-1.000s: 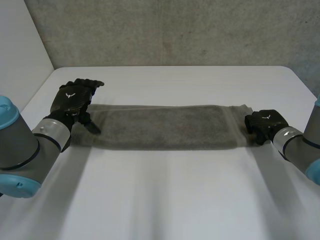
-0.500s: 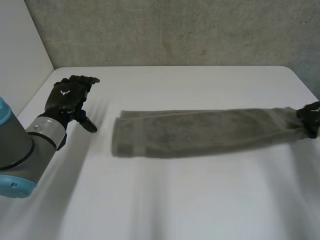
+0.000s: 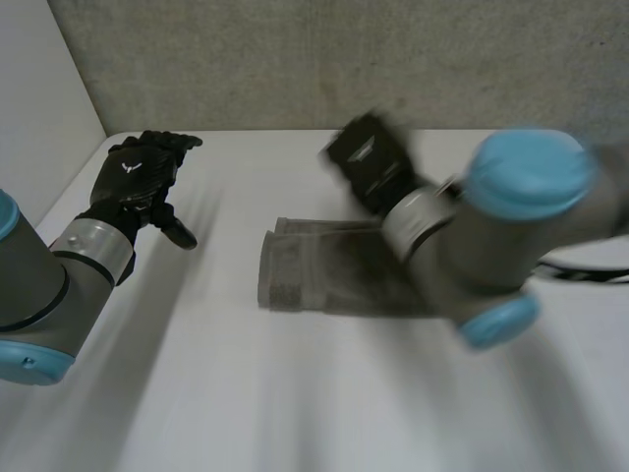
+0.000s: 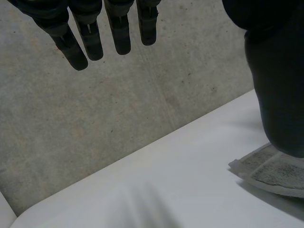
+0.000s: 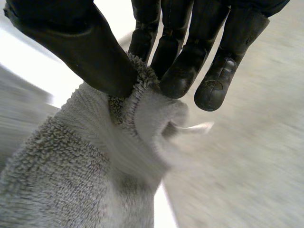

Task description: Fold the towel.

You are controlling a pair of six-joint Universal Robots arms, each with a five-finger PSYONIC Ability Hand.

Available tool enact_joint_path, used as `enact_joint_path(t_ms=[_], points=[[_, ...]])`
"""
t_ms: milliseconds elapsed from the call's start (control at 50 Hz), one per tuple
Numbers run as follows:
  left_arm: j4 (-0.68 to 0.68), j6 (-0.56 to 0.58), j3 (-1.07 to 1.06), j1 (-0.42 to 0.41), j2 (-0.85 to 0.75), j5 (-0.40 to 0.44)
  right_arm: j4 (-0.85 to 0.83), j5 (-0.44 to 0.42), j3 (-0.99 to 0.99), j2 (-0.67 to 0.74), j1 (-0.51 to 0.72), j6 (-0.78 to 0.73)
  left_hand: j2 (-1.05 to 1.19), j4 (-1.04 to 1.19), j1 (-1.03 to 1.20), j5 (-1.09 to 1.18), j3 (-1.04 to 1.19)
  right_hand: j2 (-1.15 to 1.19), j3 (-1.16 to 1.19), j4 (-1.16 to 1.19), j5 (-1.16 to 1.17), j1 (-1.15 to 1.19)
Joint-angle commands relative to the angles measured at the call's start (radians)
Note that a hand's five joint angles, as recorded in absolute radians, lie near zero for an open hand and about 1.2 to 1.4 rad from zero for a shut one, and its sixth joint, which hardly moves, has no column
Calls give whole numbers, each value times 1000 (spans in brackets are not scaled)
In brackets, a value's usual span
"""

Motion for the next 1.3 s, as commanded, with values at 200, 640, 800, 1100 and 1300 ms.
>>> enact_joint_path(t_ms=[200, 640, 800, 1100, 1300], points=[[2, 9, 44, -36, -16, 2, -15, -3, 103, 57, 112, -84, -82, -89, -90, -214, -63, -1150, -1177, -1169, -1162, -1149], [-44, 92, 302, -326, -350, -144, 47, -29, 514, -235, -289, 317, -64, -71, -72, -197, -46, -1002, -1029, -1021, -1014, -1001], [-69, 245, 343, -375, -456, -225, 45, -57, 488, -108, -323, 311, -67, -74, -75, -200, -49, -823, -850, -842, -835, -822], [-74, 242, 333, -405, -399, -238, 2, -19, 421, -63, -312, 257, -76, -83, -84, -208, -57, 72, 45, 53, 60, 73], [-86, 226, 320, -343, -243, -333, -44, 11, 324, -166, -148, 4, -85, -91, -93, -217, -66, 72, 45, 53, 60, 73]])
